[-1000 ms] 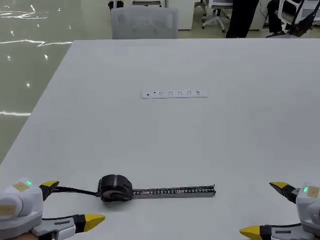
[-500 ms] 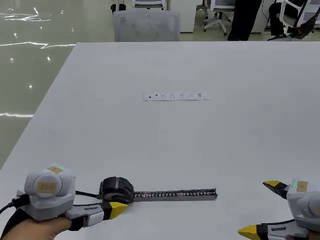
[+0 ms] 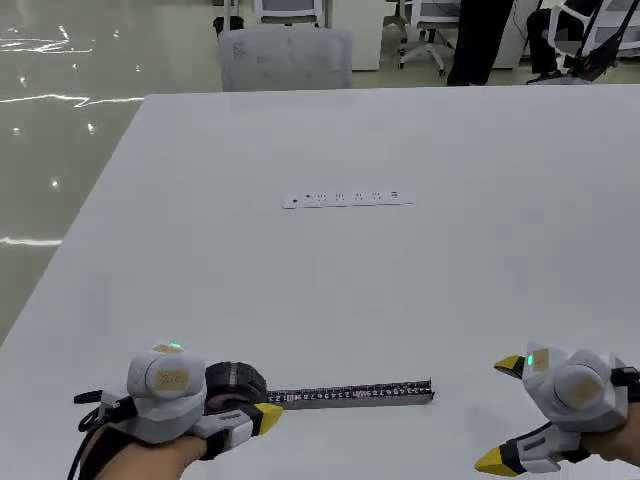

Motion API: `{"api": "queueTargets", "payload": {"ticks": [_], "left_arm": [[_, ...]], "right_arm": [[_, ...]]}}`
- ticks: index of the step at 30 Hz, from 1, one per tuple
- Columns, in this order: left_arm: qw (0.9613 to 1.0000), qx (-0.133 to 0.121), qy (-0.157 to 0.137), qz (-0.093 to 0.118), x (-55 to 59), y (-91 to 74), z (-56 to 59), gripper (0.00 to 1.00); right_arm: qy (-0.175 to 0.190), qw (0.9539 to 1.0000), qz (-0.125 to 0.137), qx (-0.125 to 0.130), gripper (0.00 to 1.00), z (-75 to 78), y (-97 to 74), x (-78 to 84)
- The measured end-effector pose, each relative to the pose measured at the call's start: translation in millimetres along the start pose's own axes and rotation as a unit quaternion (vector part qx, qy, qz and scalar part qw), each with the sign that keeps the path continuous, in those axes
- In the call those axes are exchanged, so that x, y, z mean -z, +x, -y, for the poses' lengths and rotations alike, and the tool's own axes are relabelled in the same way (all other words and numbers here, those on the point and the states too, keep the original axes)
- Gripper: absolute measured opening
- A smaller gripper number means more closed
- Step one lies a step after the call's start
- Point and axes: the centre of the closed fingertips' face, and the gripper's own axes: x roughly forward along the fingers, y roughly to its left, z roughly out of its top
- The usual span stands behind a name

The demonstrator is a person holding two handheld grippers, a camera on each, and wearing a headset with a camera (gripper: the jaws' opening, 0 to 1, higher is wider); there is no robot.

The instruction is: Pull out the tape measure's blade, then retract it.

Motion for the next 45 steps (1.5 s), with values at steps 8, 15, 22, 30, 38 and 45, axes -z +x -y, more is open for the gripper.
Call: {"api": "queueTargets", "payload": {"ticks": [8, 15, 22, 30, 38, 45], "left_arm": [[0.9983, -0.028, -0.022, 0.046, -16.3, 13.6, 0.9, 1.00], [0.9981, -0.034, -0.023, 0.047, -13.4, 13.3, 3.1, 1.00], [0.9942, -0.042, -0.043, 0.089, -20.1, 6.6, -1.4, 1.00], [0.9962, -0.036, -0.010, 0.078, -16.3, 18.8, 4.2, 1.00], [0.9958, -0.036, -0.012, 0.083, -18.7, 17.8, 3.1, 1.00], [0.9956, -0.038, -0.016, 0.084, -18.7, 19.0, 0.8, 1.00]], "right_arm": [[-0.048, 0.9984, -0.012, -0.029, 0.83, 14.8, 14.5, -20.4], [-0.061, 0.9957, -0.003, -0.069, 0.74, 13.9, 31.3, -43.9], [-0.111, 0.9885, -0.022, -0.101, 0.59, 14.7, 49.8, -45.3], [-0.127, 0.9811, -0.060, -0.132, 0.47, 12.0, 68.0, -37.9], [-0.141, 0.9783, -0.062, -0.138, 0.31, 7.8, 76.0, -34.3], [-0.123, 0.9809, -0.070, -0.133, 0.26, 11.2, 79.0, -28.5]]}}
